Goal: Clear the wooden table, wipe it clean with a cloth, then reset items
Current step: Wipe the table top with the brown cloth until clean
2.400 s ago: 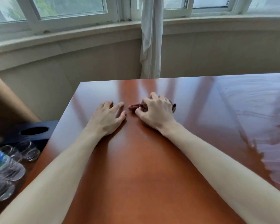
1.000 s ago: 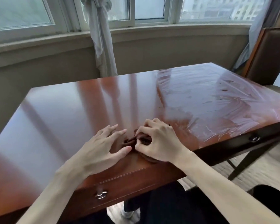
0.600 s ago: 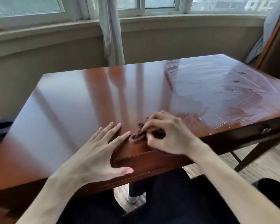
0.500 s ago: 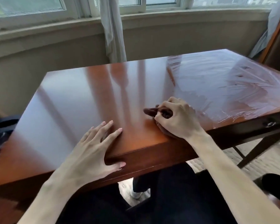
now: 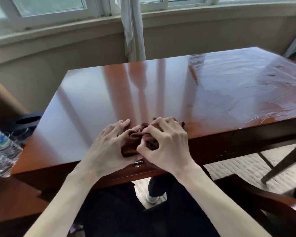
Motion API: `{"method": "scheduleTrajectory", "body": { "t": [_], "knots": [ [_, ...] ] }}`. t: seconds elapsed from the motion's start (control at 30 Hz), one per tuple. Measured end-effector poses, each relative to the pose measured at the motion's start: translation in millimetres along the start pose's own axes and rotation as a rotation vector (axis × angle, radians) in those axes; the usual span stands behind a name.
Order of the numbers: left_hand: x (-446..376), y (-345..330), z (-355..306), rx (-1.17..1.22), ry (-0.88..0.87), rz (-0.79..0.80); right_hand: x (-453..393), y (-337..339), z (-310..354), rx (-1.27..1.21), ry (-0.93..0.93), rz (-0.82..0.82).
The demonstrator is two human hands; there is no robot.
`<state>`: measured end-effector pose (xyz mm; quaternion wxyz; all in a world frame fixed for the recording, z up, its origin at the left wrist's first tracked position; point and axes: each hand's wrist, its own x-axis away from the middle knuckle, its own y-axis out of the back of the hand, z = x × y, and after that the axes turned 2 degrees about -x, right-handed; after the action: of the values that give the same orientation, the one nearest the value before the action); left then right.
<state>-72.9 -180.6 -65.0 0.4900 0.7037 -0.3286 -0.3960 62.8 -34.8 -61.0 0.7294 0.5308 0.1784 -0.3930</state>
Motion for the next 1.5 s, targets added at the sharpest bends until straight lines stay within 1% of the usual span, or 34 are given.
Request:
{"method": "scheduleTrajectory", "body": {
  "t": [0.03, 0.07, 0.1, 0.2, 0.27, 0.33, 0.4, 0.43, 0.47, 0.5, 0.53, 0.63, 0.67, 0.73, 0.8, 0.87, 0.9, 0.93, 1.0, 1.03, 1.07, 1.1, 1.17, 1.2, 1.23, 1.27, 1.33, 1.37, 1.4, 1.43, 1.5],
  "knots": [
    [0.4, -0.1, 0.1, 0.000, -0.003, 0.004, 1.5, -1.8, 5.1, -0.037, 0.068, 0.042],
    [0.6, -0.1, 0.1, -0.007, -0.007, 0.010, -0.1, 1.7, -0.9, -0.048, 0.097, 0.063],
    [0.6, 0.2, -0.4, -0.015, -0.008, 0.015, -1.6, 8.0, -15.0, -0.030, 0.084, 0.054],
    [0.3, -0.2, -0.8, -0.017, -0.003, 0.008, -7.0, 36.9, -62.6, 0.094, -0.104, -0.057],
    [-0.8, -1.7, -0.1, -0.002, 0.000, -0.007, -8.6, 37.4, -65.7, 0.128, -0.185, -0.118],
    [-2.7, -1.7, -0.1, 0.015, 0.010, 0.009, -6.7, 20.9, -38.8, 0.072, -0.132, -0.099],
    [-7.3, 2.6, -3.8, 0.041, 0.023, 0.031, 0.6, 8.8, -17.1, -0.042, 0.021, -0.015],
    [-11.3, 4.7, -9.2, 0.065, 0.017, 0.043, 2.4, 12.3, -19.8, -0.060, 0.074, 0.023],
    [-15.4, 6.0, -16.2, 0.090, 0.003, 0.044, 1.4, 21.6, -32.0, -0.046, 0.087, 0.044],
    [-19.7, 6.8, -25.3, 0.105, -0.017, 0.029, -0.8, 33.5, -50.4, -0.013, 0.052, 0.042],
    [-25.0, 6.4, -35.5, 0.106, -0.044, 0.011, -4.1, 47.1, -72.5, 0.042, -0.026, 0.015],
    [-46.7, -2.3, -62.7, 0.109, -0.104, 0.013, -27.4, 86.9, -135.0, 0.196, -0.336, -0.041],
    [-54.1, -6.2, -69.7, 0.117, -0.107, 0.023, -32.5, 90.7, -143.0, 0.233, -0.393, -0.047],
    [-65.0, -14.1, -80.1, 0.123, -0.108, 0.041, -30.0, 82.6, -133.7, 0.323, -0.385, -0.046],
    [-68.8, -21.9, -84.9, 0.113, -0.106, 0.037, -14.4, 71.7, -110.5, 0.250, -0.285, 0.008],
    [-68.8, -26.0, -85.6, 0.100, -0.092, 0.030, -8.0, 77.4, -113.4, 0.174, -0.189, 0.079],
    [-68.5, -26.9, -85.2, 0.095, -0.086, 0.030, -15.6, 83.7, -127.3, 0.166, -0.214, 0.075],
    [-68.6, -26.7, -84.9, 0.093, -0.082, 0.032, -28.8, 91.0, -143.0, 0.172, -0.292, 0.053],
    [-68.9, -26.1, -85.0, 0.094, -0.076, 0.033, -52.9, 99.4, -170.0, 0.240, -0.463, 0.019],
    [-69.4, -26.2, -85.3, 0.096, -0.075, 0.028, -56.2, 95.7, -172.0, 0.291, -0.489, 0.021],
    [-69.3, -26.2, -85.6, 0.099, -0.073, 0.026, -53.9, 90.8, -164.4, 0.336, -0.465, 0.025],
    [-69.1, -26.7, -85.9, 0.102, -0.068, 0.028, -47.2, 85.1, -151.8, 0.330, -0.397, 0.025],
    [-68.9, -26.8, -85.6, 0.097, -0.062, 0.030, -23.7, 79.4, -128.3, 0.170, -0.266, 0.090],
    [-68.8, -27.0, -85.6, 0.093, -0.065, 0.030, -20.3, 84.0, -130.0, 0.102, -0.221, 0.139],
    [-68.0, -27.3, -85.8, 0.092, -0.068, 0.029, -27.9, 88.9, -139.0, 0.056, -0.215, 0.161],
    [-67.8, -27.1, -86.0, 0.094, -0.068, 0.025, -43.7, 92.3, -150.7, 0.052, -0.266, 0.151],
    [-67.8, -26.8, -86.0, 0.094, -0.071, 0.027, -69.2, 91.2, -171.6, 0.155, -0.390, 0.134],
    [-67.6, -26.9, -86.4, 0.088, -0.073, 0.030, -70.2, 85.2, -172.1, 0.237, -0.412, 0.136],
    [-67.6, -26.9, -86.4, 0.083, -0.074, 0.029, -65.6, 80.1, -163.6, 0.294, -0.385, 0.134],
    [-67.8, -26.6, -86.8, 0.082, -0.072, 0.025, -56.7, 74.9, -151.7, 0.296, -0.312, 0.123],
    [-67.9, -26.6, -88.5, 0.085, -0.064, 0.024, -34.5, 73.2, -133.2, 0.166, -0.229, 0.170]
  ]
}}
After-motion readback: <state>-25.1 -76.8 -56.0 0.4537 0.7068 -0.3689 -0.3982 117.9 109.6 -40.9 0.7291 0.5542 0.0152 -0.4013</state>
